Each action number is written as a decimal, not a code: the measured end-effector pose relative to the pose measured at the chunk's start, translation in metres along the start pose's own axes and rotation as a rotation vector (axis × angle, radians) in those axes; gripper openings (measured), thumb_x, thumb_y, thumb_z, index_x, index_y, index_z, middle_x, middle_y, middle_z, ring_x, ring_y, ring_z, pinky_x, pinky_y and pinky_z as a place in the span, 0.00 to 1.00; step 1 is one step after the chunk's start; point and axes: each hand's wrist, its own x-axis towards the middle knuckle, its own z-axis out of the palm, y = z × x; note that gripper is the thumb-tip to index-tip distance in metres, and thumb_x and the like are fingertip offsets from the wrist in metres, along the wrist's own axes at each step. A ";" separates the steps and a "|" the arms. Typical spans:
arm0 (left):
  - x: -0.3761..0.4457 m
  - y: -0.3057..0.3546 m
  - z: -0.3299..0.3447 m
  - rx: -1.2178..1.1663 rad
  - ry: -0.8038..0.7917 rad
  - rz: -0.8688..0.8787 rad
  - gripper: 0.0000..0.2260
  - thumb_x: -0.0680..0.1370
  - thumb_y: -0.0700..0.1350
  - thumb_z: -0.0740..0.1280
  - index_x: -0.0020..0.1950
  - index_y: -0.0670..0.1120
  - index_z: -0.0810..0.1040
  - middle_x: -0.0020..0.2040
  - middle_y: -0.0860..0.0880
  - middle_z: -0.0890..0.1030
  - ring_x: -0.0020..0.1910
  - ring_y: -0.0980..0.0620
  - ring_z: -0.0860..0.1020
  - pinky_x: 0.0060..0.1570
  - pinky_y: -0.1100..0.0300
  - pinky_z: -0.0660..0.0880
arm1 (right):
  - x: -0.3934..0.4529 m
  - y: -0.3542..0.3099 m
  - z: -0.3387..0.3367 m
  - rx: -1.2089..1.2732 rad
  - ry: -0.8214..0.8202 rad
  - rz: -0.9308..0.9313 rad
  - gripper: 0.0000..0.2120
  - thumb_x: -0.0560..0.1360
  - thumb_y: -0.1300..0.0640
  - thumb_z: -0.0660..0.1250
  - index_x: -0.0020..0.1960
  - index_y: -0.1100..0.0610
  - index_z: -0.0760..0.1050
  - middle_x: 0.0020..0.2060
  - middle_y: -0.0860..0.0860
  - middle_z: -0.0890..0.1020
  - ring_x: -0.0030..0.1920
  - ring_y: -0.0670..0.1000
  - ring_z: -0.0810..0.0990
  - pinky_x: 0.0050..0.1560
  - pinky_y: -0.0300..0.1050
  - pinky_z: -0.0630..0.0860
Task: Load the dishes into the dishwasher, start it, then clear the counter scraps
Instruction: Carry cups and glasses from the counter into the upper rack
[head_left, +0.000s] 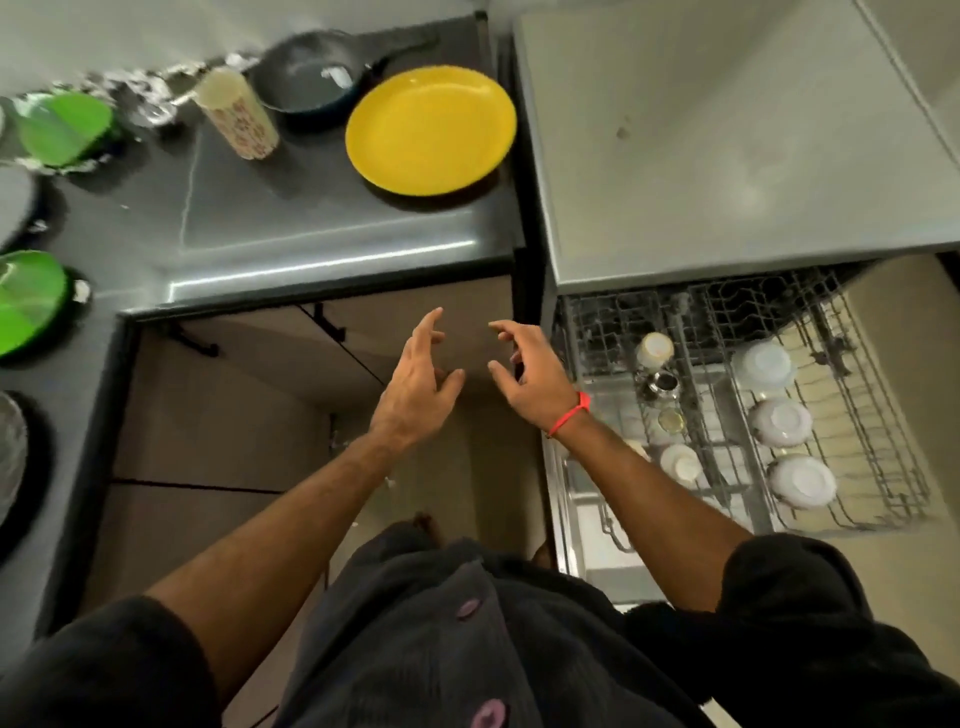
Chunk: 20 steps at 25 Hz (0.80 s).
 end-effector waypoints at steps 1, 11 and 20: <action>0.006 -0.005 -0.014 -0.010 0.054 -0.012 0.37 0.79 0.44 0.71 0.82 0.54 0.53 0.71 0.49 0.70 0.58 0.54 0.77 0.57 0.52 0.80 | 0.018 -0.018 0.008 0.025 -0.021 -0.025 0.23 0.75 0.58 0.69 0.69 0.52 0.70 0.58 0.50 0.73 0.47 0.41 0.72 0.50 0.34 0.71; 0.143 -0.109 -0.184 -0.101 0.352 -0.119 0.33 0.79 0.44 0.70 0.80 0.51 0.58 0.71 0.47 0.70 0.48 0.53 0.79 0.50 0.58 0.79 | 0.187 -0.142 0.102 0.529 0.013 0.159 0.15 0.79 0.63 0.65 0.64 0.53 0.72 0.58 0.55 0.78 0.49 0.55 0.82 0.47 0.54 0.83; 0.288 -0.176 -0.289 -0.086 0.295 -0.149 0.42 0.76 0.47 0.74 0.82 0.45 0.52 0.79 0.42 0.56 0.77 0.44 0.60 0.78 0.50 0.58 | 0.296 -0.197 0.160 0.474 -0.050 0.263 0.26 0.79 0.64 0.66 0.73 0.48 0.66 0.69 0.50 0.73 0.65 0.53 0.76 0.55 0.49 0.82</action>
